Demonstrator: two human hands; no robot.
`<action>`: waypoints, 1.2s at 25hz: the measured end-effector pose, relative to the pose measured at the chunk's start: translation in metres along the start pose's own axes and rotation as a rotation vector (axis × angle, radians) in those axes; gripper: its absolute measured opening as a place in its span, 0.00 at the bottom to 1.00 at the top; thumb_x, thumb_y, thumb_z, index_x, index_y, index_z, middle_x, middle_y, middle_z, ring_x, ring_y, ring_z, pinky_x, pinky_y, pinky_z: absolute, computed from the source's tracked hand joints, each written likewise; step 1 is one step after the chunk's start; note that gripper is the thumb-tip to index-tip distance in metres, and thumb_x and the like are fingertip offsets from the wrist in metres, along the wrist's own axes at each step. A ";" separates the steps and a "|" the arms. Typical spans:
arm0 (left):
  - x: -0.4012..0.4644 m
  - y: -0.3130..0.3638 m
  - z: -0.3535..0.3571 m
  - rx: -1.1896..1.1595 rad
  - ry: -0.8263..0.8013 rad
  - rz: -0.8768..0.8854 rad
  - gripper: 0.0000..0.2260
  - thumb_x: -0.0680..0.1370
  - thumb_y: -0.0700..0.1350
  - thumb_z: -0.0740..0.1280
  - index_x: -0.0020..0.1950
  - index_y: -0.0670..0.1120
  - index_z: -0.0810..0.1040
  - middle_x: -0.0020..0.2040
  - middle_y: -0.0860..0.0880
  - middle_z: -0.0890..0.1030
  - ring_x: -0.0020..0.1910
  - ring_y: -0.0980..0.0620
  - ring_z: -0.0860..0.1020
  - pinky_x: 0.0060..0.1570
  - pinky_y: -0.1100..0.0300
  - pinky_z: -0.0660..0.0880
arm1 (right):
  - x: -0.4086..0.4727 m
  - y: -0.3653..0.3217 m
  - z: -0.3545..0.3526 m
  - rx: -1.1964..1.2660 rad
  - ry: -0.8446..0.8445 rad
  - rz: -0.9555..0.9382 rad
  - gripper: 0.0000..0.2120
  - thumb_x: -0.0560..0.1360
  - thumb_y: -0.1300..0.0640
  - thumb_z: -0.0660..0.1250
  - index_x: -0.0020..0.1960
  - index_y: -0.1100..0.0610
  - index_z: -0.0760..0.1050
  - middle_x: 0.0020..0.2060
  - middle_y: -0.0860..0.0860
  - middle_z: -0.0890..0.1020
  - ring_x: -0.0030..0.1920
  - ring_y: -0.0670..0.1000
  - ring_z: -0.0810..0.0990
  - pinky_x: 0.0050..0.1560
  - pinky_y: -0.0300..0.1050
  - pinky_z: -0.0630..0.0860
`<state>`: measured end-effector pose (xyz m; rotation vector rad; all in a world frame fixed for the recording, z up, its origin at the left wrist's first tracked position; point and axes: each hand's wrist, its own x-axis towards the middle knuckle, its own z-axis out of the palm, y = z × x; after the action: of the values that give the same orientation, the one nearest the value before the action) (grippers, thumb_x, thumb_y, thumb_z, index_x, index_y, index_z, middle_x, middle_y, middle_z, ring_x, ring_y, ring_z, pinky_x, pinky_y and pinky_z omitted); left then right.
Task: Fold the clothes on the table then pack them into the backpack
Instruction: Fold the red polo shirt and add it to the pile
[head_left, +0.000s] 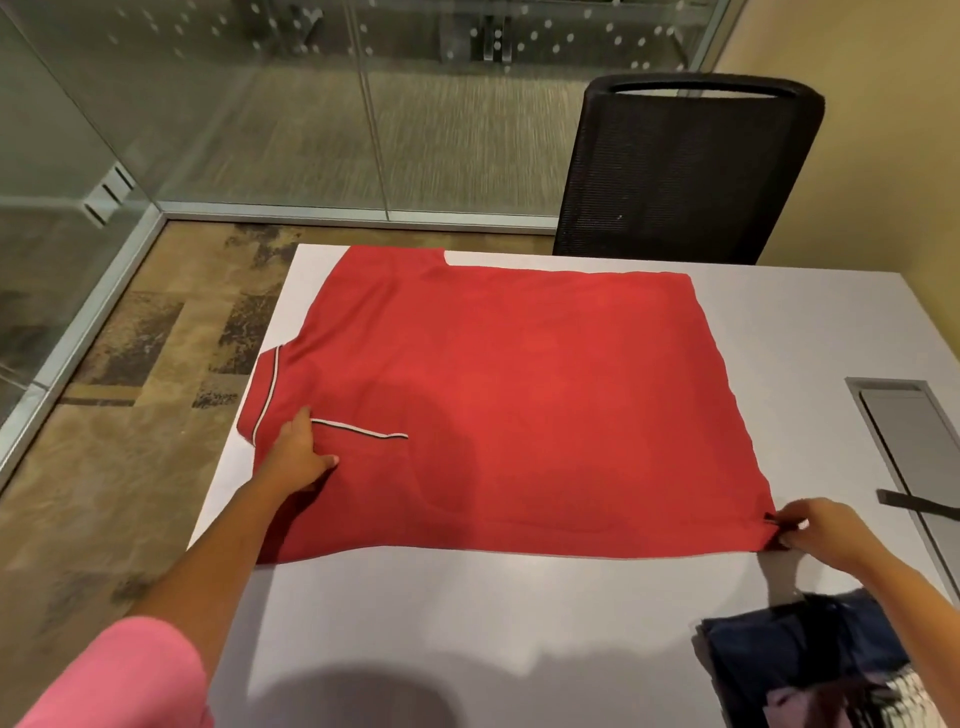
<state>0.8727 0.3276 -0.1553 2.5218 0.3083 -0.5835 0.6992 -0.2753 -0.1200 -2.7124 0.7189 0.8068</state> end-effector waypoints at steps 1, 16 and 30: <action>0.001 0.005 0.000 -0.125 0.014 -0.085 0.28 0.73 0.37 0.72 0.69 0.38 0.63 0.57 0.34 0.75 0.47 0.40 0.78 0.40 0.50 0.79 | 0.000 -0.002 -0.001 0.148 0.042 0.029 0.04 0.68 0.66 0.72 0.38 0.58 0.81 0.33 0.53 0.83 0.36 0.54 0.79 0.38 0.45 0.71; 0.103 0.064 -0.075 -0.415 0.188 0.160 0.12 0.80 0.44 0.65 0.63 0.50 0.70 0.62 0.42 0.72 0.50 0.48 0.80 0.54 0.50 0.78 | 0.082 -0.054 -0.041 0.956 0.342 0.074 0.26 0.73 0.69 0.68 0.68 0.55 0.67 0.59 0.57 0.73 0.50 0.57 0.78 0.45 0.47 0.81; 0.009 -0.051 0.009 -0.322 0.322 -0.508 0.35 0.74 0.64 0.66 0.65 0.35 0.71 0.62 0.33 0.75 0.59 0.33 0.74 0.59 0.43 0.71 | 0.083 -0.031 0.019 0.885 0.271 0.449 0.16 0.69 0.54 0.75 0.43 0.66 0.76 0.44 0.60 0.79 0.44 0.60 0.77 0.47 0.52 0.74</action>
<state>0.8610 0.3664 -0.1897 2.2110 1.0896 -0.2726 0.7675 -0.2746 -0.1801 -1.8754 1.3729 0.1010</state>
